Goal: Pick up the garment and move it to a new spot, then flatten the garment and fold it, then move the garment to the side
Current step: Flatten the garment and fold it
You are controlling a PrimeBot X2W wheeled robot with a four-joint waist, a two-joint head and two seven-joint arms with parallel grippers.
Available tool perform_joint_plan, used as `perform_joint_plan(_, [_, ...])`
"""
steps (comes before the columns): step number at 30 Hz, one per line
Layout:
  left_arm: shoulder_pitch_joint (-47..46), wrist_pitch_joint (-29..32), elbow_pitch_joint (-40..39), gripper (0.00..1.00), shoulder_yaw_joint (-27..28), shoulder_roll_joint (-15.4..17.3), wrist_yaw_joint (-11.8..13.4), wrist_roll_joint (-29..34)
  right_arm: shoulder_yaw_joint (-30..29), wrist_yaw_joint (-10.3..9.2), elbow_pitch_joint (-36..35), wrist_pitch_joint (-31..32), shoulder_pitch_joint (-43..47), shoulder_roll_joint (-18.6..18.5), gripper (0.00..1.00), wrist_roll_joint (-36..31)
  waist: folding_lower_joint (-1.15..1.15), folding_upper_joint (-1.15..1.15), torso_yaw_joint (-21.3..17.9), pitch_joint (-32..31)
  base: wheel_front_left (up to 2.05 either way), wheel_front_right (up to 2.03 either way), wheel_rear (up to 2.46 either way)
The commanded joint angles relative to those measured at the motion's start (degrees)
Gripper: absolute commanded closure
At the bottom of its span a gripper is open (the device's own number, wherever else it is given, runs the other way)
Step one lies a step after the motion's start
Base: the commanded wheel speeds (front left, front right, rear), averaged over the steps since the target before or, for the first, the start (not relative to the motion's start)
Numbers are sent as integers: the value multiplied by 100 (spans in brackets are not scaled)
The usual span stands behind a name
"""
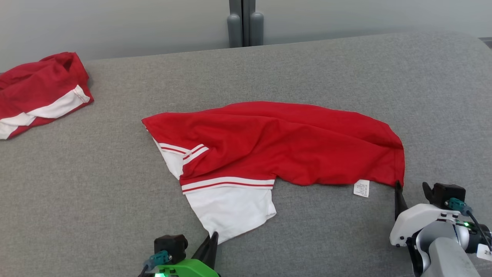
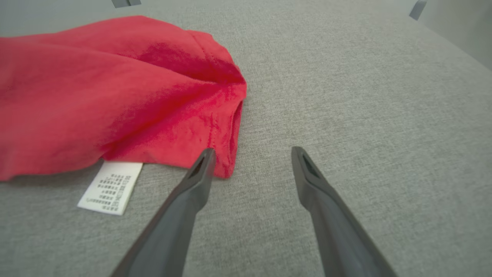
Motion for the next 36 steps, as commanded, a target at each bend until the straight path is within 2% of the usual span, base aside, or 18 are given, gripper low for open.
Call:
perform_joint_plan(1, [-100, -48, -43, 100, 13, 53, 1, 22, 24, -8, 199, 48, -167, -12, 0, -62, 0, 0, 43, 19, 0, 0, 0])
perform_joint_plan(3, [-117, -82, -86, 100, 17, 63, 20, 32, 40, -8, 452, 96, -301, -12, 0, -28, 0, 0, 70, 27, 0, 0, 0])
perform_joint_plan(4, [-121, -85, -107, 100, 21, 69, 27, 32, 53, -8, 585, 111, -369, -14, 4, -16, 0, 0, 84, 31, 0, 0, 0])
perform_joint_plan(5, [-121, -103, -130, 100, 26, 75, 30, 33, 73, -8, 724, 129, -439, -14, 24, 9, 0, 0, 97, 34, 0, 0, 0])
perform_joint_plan(7, [-114, -128, -163, 100, 27, 86, 39, 25, 144, -8, 976, 181, -544, -5, 55, 92, 0, 0, 115, 32, 0, 0, 0])
perform_joint_plan(10, [-119, -174, -244, 100, 41, 102, 42, 12, 274, -8, 1290, 220, -659, -1, 71, 313, 0, 0, 121, 20, 0, 0, 0])
perform_joint_plan(11, [-126, -201, -280, 100, 45, 104, 47, 10, 315, -8, 1365, 185, -694, -2, 93, 361, 0, 0, 117, 14, 0, 0, 0])
perform_joint_plan(12, [-135, -210, -312, 100, 51, 107, 52, 13, 343, -9, 1405, 152, -721, -3, 100, 406, 0, 0, 111, 7, 0, 0, 0])
perform_joint_plan(18, [-221, -369, -599, 100, 104, 152, 64, 59, 544, -8, 1331, -148, -927, -8, 100, 773, 0, 0, 51, -70, 0, 0, 0])
perform_joint_plan(24, [-495, -529, -1217, 100, 221, 285, 89, 139, 931, -8, 593, -300, -830, -10, 100, 1347, 0, 0, -10, -228, 0, 0, 0])
perform_joint_plan(30, [-931, -469, -2280, 100, 449, 560, 161, 303, 1293, -8, -893, -311, -508, -15, 100, 1871, 0, 0, -73, -445, 0, 0, 0])
perform_joint_plan(36, [-1534, -290, -3628, 100, 843, 965, 261, 495, 1275, -8, -2970, 76, -24, -16, 100, 1990, 0, 0, -147, -642, 0, 0, 0])
